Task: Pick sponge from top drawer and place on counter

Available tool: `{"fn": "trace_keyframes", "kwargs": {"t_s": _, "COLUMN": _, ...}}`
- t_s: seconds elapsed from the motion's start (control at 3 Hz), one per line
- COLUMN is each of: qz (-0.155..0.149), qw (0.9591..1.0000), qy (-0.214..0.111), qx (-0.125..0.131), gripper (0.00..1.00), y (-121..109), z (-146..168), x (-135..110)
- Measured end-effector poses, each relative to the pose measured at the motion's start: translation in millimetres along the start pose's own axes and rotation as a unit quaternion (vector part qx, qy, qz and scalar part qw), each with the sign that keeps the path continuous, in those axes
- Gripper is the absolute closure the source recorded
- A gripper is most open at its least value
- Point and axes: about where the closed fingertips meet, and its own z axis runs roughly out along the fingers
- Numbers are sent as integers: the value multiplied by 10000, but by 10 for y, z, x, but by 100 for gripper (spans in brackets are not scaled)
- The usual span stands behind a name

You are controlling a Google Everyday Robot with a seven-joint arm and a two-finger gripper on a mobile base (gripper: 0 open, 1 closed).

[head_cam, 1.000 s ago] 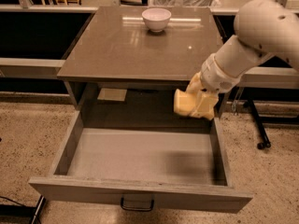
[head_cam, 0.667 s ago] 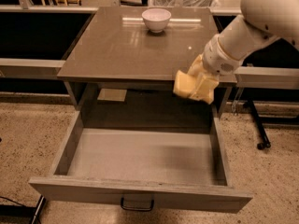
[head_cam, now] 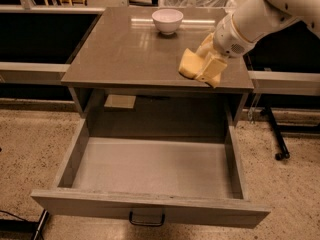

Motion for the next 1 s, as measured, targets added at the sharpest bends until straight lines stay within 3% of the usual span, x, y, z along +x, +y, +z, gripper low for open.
{"fn": "trace_keyframes", "kwargs": {"t_s": 0.33, "qz": -349, "qw": 9993, "qy": -133, "qx": -3, "gripper": 100, "y": -28, "z": 29, "x": -36}}
{"fn": "trace_keyframes", "kwargs": {"t_s": 0.67, "qz": -186, "qw": 9997, "qy": 43, "qx": 136, "gripper": 100, "y": -104, "z": 173, "x": -62}}
{"fn": "trace_keyframes", "kwargs": {"t_s": 1.0, "qz": -32, "qw": 9992, "qy": 136, "qx": 386, "gripper": 100, "y": -350, "z": 401, "x": -161}}
